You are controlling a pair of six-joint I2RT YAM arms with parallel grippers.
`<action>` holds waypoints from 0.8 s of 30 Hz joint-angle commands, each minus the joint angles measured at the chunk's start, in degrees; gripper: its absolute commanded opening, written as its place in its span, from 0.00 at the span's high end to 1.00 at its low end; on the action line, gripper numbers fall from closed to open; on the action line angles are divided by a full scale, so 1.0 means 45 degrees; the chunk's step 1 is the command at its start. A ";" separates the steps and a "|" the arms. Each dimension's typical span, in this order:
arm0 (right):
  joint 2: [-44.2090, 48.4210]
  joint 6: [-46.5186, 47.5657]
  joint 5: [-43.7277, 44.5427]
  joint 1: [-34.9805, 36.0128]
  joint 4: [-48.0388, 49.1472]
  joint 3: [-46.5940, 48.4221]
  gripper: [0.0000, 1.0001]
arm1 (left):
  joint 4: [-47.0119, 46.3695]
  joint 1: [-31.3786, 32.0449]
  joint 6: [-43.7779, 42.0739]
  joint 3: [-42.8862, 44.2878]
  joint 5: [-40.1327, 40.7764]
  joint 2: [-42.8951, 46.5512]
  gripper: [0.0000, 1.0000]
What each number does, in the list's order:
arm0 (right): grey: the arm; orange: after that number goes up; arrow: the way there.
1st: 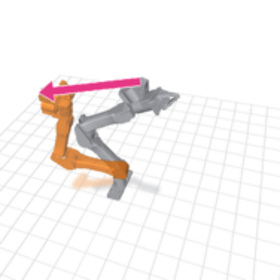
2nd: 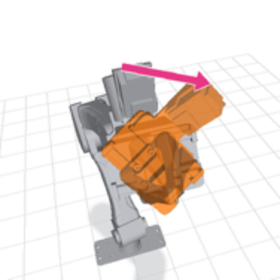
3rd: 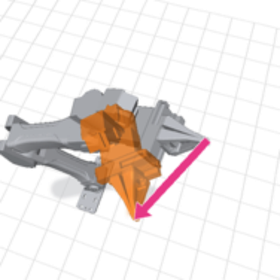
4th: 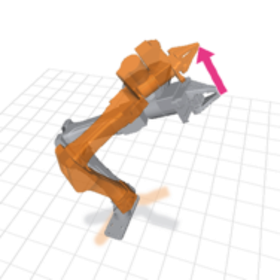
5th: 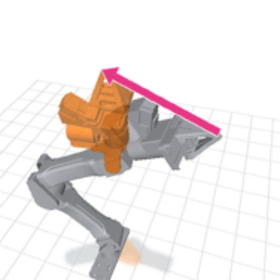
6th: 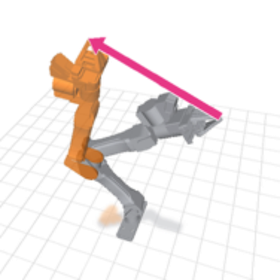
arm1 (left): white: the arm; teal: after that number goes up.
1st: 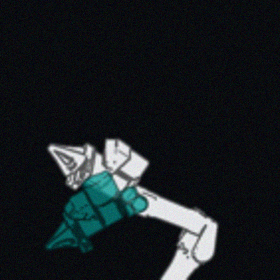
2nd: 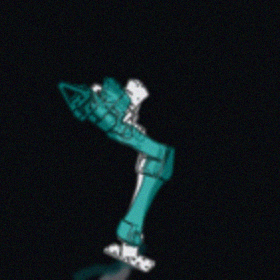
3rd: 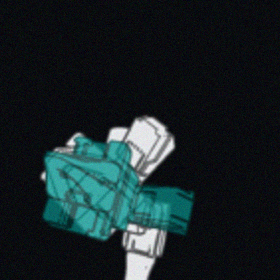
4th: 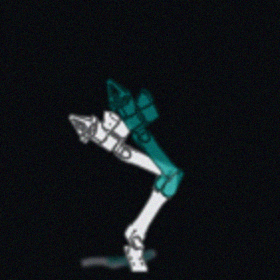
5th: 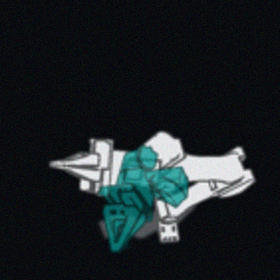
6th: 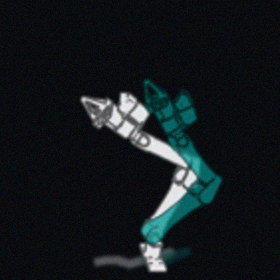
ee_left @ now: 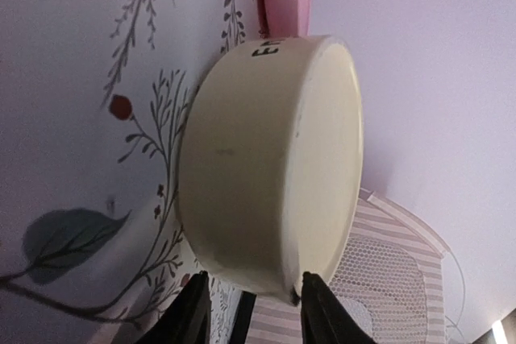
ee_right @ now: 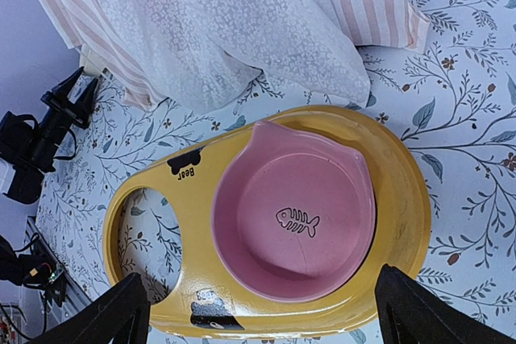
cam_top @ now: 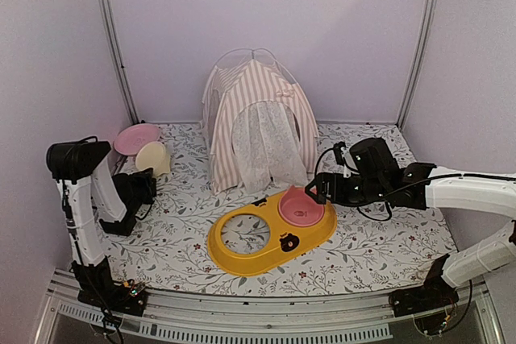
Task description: Set up the pet tent
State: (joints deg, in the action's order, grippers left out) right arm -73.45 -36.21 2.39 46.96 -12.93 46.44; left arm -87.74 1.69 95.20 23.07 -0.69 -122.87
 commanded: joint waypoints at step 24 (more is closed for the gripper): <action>-0.0878 0.0738 -0.0318 -0.0003 0.0576 0.1237 0.01 | 2.0112 0.0311 -1.5114 0.7173 0.0843 0.7322 0.22</action>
State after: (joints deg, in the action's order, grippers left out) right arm -76.90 -34.39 1.65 46.96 -12.01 49.84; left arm -25.26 0.75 46.46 42.65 -4.51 -82.67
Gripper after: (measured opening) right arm 0.990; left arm 0.752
